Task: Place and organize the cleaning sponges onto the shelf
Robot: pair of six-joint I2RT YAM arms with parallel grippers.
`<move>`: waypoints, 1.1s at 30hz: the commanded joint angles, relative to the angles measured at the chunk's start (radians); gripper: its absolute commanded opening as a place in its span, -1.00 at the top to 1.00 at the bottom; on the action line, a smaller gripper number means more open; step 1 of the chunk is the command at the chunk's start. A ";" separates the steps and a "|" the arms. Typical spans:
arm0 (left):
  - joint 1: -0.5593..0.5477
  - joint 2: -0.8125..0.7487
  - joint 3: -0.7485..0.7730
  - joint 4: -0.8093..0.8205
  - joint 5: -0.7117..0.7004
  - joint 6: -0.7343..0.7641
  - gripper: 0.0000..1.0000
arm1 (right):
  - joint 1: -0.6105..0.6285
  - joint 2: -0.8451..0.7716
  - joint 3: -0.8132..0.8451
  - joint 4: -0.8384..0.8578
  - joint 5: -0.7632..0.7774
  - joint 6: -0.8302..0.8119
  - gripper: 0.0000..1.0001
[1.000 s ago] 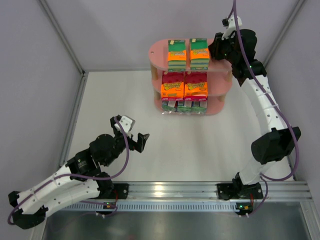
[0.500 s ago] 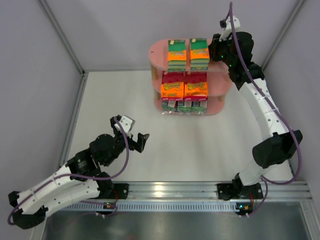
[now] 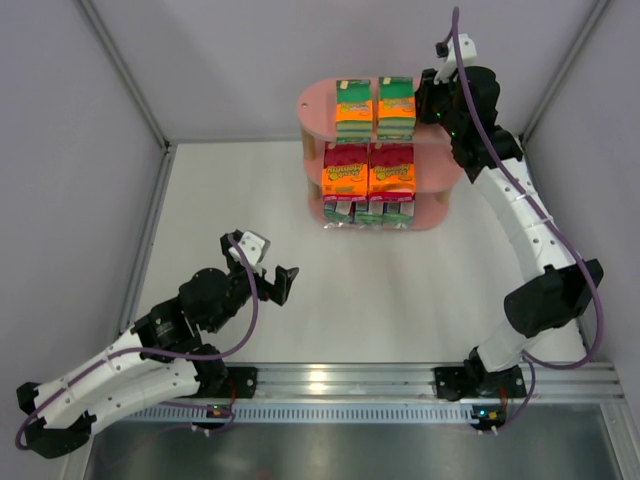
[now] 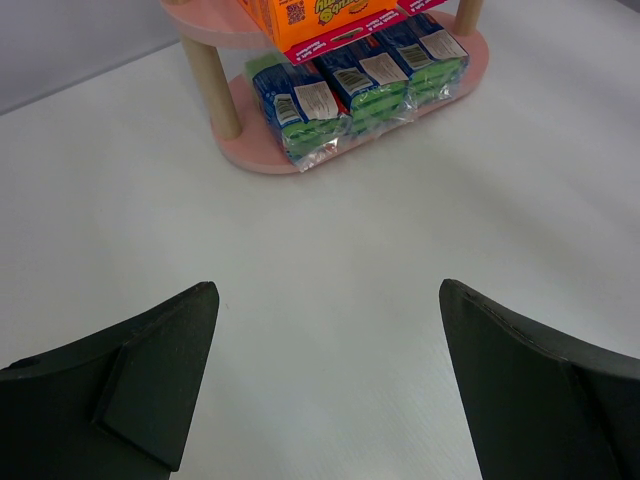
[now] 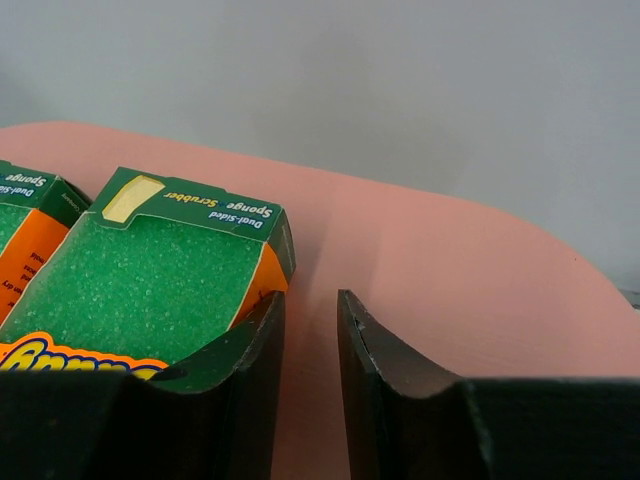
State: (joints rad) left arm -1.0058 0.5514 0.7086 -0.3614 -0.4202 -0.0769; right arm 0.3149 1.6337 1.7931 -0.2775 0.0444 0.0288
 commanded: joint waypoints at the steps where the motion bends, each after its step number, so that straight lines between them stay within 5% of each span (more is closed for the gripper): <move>1: 0.003 -0.015 -0.004 0.021 -0.003 -0.004 -0.96 | 0.019 -0.035 0.003 0.060 0.018 0.013 0.42; 33: 0.003 -0.021 -0.005 0.019 -0.002 -0.004 -0.96 | 0.018 -0.052 0.003 0.066 0.057 -0.012 0.19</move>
State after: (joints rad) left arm -1.0058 0.5446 0.7082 -0.3614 -0.4198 -0.0769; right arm 0.3264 1.6337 1.7931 -0.2768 0.0635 0.0261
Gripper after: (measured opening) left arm 0.982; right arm 0.404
